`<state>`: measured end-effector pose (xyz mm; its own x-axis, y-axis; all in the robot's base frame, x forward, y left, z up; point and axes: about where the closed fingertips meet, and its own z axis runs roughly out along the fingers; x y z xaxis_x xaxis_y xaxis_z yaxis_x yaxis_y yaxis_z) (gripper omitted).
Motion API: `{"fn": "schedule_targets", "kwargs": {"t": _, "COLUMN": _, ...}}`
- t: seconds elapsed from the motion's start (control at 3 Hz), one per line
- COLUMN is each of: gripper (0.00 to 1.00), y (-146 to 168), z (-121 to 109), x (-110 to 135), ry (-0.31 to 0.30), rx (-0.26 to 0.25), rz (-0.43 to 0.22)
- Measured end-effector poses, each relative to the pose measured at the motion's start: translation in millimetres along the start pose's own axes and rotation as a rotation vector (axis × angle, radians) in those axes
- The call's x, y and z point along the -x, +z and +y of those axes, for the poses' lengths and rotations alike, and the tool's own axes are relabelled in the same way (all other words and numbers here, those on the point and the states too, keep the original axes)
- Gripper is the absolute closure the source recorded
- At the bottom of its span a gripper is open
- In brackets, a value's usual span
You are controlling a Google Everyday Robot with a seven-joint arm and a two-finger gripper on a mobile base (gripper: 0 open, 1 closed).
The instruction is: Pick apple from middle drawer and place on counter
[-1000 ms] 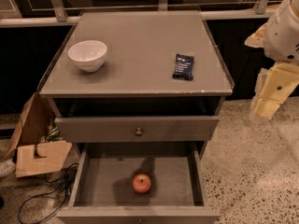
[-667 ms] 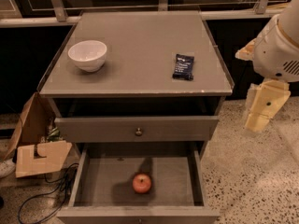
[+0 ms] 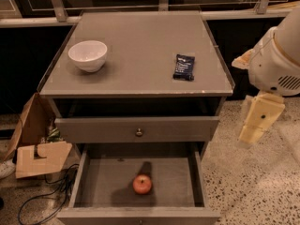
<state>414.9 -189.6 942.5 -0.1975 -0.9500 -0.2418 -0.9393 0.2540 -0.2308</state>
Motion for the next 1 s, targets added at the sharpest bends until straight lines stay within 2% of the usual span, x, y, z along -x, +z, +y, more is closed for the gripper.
{"fn": "schedule_targets", "kwargs": {"t": 0.33, "gripper": 0.0, "y": 35.4, "z": 28.8, "x": 20.0, "ry": -0.046, "rx": 0.036, "rz": 0.006}}
{"fn": "schedule_targets", "kwargs": {"t": 1.0, "gripper": 0.0, "y": 44.4, "z": 38.3, "x": 21.8, "ry": -0.04, "rx": 0.057, "rz": -0.002}}
